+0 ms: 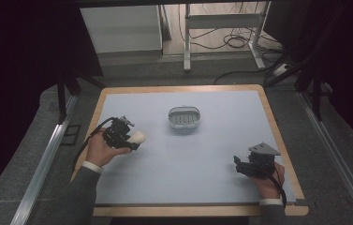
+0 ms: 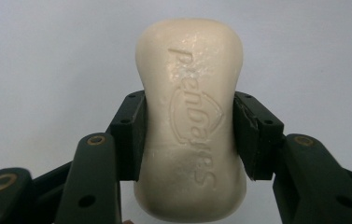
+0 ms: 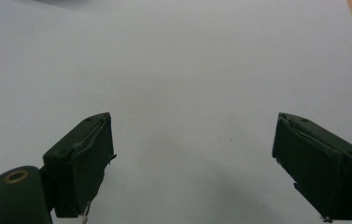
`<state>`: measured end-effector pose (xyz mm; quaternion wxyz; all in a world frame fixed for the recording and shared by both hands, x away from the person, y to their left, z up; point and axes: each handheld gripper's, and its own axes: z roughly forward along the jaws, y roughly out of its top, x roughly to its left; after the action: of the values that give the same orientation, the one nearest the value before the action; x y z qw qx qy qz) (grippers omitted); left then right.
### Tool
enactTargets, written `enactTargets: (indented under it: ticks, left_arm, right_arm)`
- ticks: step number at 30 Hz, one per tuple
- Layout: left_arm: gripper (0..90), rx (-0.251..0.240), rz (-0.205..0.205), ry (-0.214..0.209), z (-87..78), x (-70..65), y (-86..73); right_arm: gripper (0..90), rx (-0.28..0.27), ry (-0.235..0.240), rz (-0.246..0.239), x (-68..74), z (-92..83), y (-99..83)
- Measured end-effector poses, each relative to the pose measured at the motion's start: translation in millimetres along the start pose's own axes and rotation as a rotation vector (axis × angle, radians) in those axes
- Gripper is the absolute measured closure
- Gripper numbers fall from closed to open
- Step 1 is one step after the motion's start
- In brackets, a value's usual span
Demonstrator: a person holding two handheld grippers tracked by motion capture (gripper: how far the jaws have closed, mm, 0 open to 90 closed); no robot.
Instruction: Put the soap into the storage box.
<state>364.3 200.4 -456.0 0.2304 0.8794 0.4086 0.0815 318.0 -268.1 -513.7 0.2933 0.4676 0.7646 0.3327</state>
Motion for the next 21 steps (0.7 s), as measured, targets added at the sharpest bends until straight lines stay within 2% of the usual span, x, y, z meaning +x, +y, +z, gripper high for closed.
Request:
enactTargets:
  ticks: [11, 21]
  left_arm:
    - [49.5, -0.017, 0.013, -0.030, 5.4, -0.3, 14.3]
    - [49.4, -0.009, 0.030, -0.017, 8.5, -0.5, 29.3]
  right_arm:
    - [12.3, -0.001, -0.003, 0.000, -1.3, 0.5, -0.5]
    - [12.3, 0.005, -0.007, -0.004, -0.5, 1.8, -0.8]
